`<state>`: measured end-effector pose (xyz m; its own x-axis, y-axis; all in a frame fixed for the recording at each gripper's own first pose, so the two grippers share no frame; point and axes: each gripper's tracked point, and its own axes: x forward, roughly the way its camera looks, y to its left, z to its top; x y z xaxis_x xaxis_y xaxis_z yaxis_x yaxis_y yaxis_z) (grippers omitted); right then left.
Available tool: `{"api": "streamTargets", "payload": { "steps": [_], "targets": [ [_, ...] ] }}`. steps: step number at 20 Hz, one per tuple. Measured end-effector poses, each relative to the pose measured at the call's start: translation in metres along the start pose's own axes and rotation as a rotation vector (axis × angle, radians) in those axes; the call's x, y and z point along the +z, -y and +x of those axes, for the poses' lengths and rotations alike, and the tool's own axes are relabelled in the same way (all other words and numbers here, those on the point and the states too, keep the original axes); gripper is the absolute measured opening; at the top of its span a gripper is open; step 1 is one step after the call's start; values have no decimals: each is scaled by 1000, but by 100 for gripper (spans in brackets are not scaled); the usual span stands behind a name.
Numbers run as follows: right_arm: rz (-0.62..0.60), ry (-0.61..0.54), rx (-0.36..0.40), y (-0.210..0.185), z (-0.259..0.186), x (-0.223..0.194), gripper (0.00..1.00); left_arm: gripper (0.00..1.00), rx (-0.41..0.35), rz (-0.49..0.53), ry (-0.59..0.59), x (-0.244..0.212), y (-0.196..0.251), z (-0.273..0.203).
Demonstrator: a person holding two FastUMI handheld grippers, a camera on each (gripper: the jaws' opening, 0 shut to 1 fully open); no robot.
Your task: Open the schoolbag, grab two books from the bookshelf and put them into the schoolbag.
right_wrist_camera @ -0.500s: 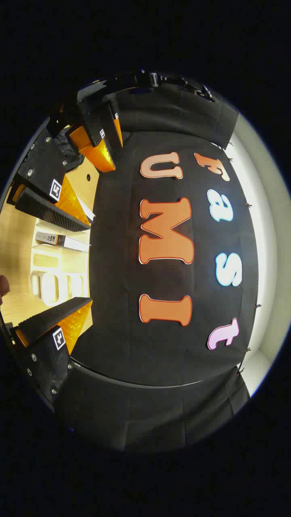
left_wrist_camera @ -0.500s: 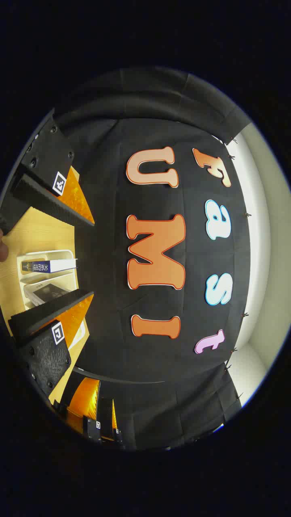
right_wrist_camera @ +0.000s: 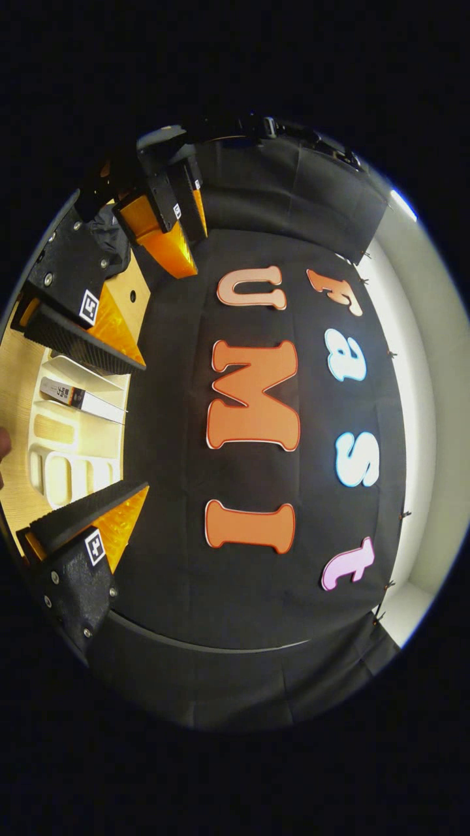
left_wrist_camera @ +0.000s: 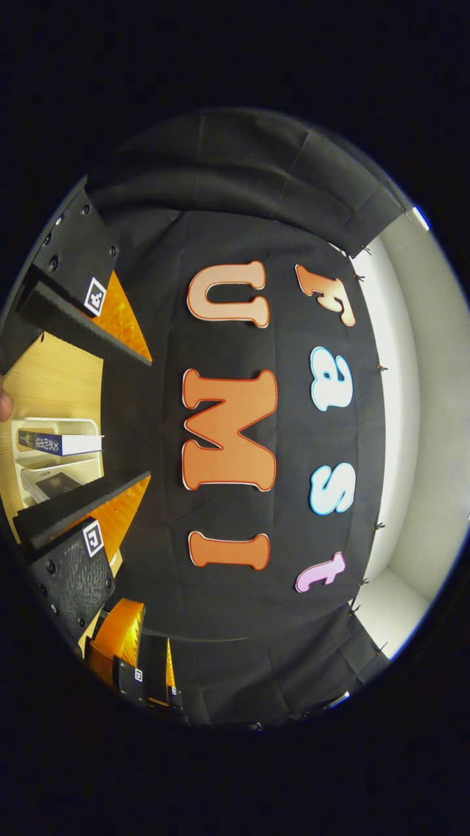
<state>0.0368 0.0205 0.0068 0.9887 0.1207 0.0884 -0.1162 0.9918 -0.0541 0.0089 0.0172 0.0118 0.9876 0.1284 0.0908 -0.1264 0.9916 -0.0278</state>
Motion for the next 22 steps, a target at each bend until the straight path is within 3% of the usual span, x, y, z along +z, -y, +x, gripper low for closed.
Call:
{"api": "streamTargets", "payload": {
  "steps": [11,22],
  "targets": [
    [-13,-69,14,-27,31,-13,97,98,-40,57,-36,-15,-18,22],
    [-61,-107,42,-24,57,-28,97,98,-2,391,-200,-111,-37,-27]
  ]
}}
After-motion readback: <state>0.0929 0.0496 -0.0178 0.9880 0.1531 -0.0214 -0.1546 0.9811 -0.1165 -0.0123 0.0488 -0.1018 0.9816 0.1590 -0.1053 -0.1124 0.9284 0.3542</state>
